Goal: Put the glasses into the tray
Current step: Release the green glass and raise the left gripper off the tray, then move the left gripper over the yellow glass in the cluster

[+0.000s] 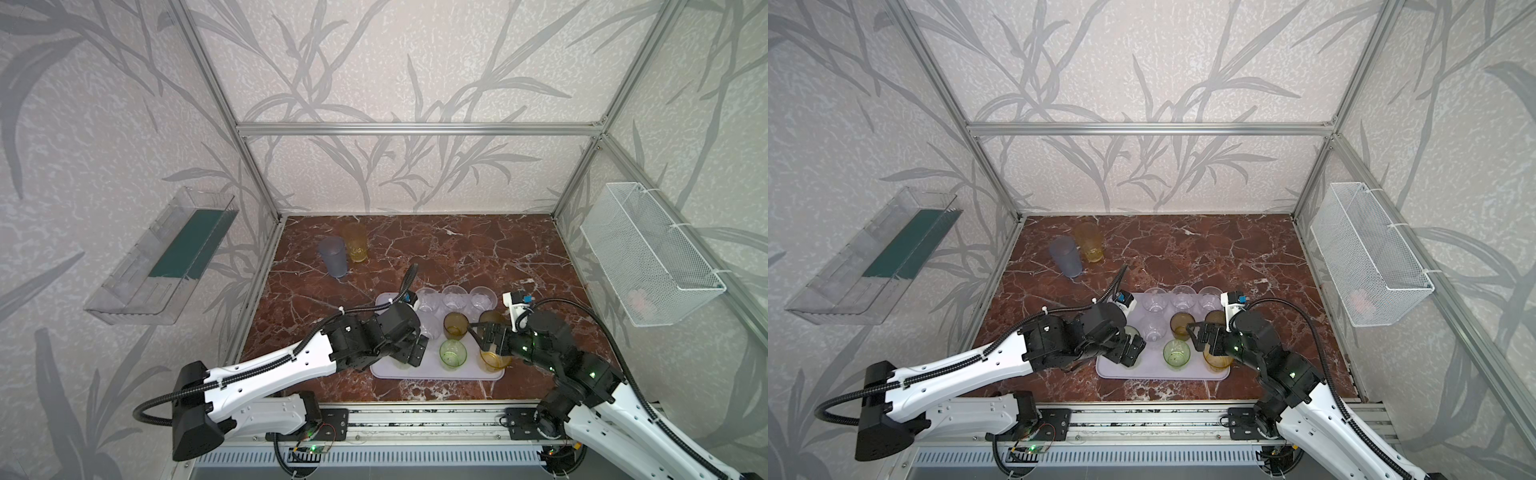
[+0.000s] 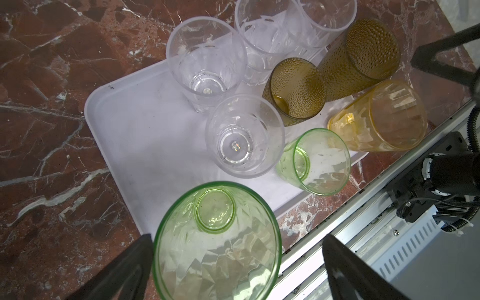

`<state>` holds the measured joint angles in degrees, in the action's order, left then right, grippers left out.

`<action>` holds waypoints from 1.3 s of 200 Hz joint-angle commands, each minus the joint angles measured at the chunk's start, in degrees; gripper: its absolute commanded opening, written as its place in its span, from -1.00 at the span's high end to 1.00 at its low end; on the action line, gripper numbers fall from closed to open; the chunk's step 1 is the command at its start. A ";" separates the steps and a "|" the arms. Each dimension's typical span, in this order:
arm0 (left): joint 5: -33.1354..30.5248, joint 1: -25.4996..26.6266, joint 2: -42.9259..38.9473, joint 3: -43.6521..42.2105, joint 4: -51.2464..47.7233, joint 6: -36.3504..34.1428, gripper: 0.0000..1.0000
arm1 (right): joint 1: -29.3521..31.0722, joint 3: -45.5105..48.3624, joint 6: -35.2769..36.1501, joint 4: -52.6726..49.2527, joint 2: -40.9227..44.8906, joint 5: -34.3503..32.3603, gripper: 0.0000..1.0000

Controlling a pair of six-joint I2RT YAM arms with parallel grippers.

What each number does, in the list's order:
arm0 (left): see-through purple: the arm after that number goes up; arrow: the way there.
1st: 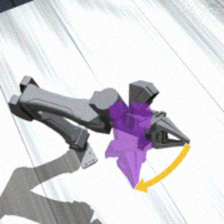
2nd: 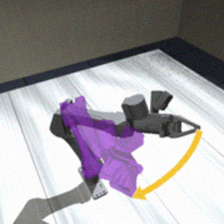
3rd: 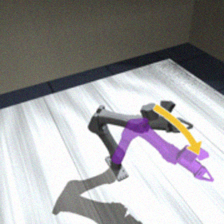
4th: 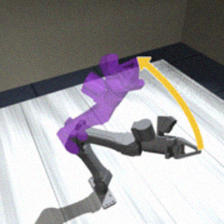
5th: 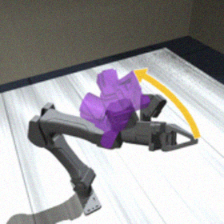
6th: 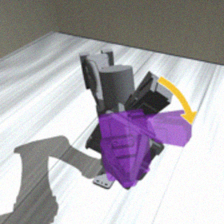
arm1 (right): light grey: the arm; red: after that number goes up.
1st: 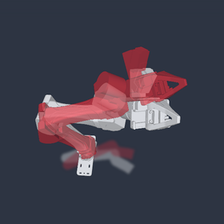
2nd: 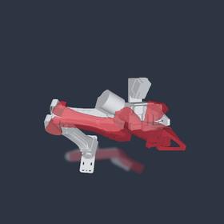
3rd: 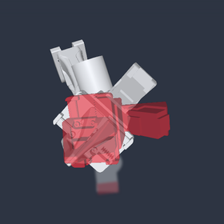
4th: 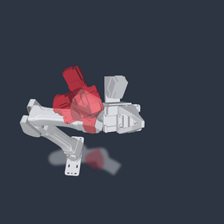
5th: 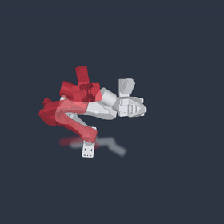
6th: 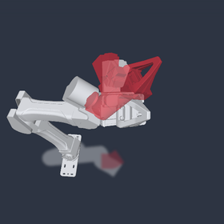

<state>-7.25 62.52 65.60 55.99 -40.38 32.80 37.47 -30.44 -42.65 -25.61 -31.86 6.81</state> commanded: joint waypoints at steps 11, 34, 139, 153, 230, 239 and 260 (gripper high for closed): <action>-4.12 -0.01 -1.10 0.04 0.34 0.47 -0.98 | -0.20 -0.72 0.06 0.17 0.75 0.69 -0.98; -5.14 -0.43 -1.00 0.57 0.25 0.59 -0.99 | -0.21 -1.04 0.14 0.82 1.20 0.53 -0.98; 2.73 -25.17 -6.28 1.09 8.36 -2.30 -0.99 | -0.20 -15.14 5.69 5.40 -18.49 4.32 -0.98; 4.31 -30.44 -6.20 1.06 10.09 -2.13 -0.99 | -0.20 -18.68 8.21 5.68 -23.04 6.24 -0.98; 7.29 -49.77 8.31 10.91 15.75 -2.16 -0.59 | -0.70 -24.58 11.59 5.07 -29.18 10.51 -0.98; 5.75 -50.08 10.73 13.66 15.14 -3.13 -0.57 | -1.07 -23.99 11.85 4.40 -28.61 10.52 -0.98; 5.89 -50.74 16.43 19.75 14.65 -4.29 -0.44 | -2.64 -22.08 11.56 3.62 -26.79 11.46 -0.98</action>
<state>0.49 12.56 78.26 69.43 -25.76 31.05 36.38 -53.65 -32.29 -20.21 -61.41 16.56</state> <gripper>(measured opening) 0.739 0.991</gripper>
